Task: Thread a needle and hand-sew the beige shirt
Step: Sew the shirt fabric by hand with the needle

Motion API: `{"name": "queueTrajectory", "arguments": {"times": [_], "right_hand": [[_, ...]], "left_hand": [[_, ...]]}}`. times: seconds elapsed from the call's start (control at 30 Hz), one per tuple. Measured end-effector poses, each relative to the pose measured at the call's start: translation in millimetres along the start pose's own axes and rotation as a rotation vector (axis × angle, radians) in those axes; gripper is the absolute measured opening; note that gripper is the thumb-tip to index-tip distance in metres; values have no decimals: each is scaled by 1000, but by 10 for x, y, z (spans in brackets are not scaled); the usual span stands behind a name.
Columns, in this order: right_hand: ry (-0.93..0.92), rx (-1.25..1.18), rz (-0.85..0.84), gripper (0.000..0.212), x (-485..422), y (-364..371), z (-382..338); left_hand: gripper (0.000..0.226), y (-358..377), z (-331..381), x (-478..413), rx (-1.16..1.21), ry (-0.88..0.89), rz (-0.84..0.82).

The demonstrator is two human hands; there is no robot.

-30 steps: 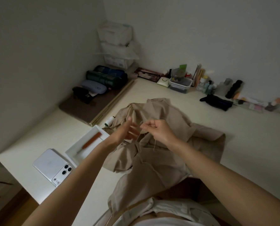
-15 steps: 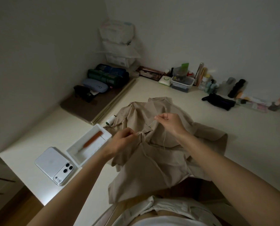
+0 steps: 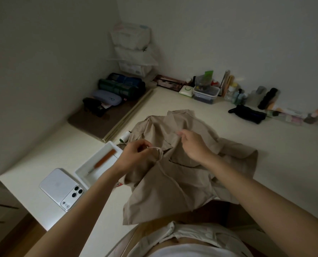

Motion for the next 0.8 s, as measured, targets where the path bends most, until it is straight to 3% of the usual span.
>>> {"name": "queueTrajectory", "arguments": {"times": [0.2,0.8], "right_hand": [[-89,-212,22,17,30,206,-159],[-116,-206,-118,12,-26,318,-208]], "left_hand": [[11,-11,75,42,-9,36,-25],[17,-121,71,74,70,-1,-56]]}}
Point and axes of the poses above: each hand's wrist, its own x-axis away from the middle knuckle, its own y-axis out of the palm, z = x × y, the point moved 3 cm from there along -x, towards the middle knuckle, and after that the axes turned 11 degrees about -y, right-handed, at the moved point
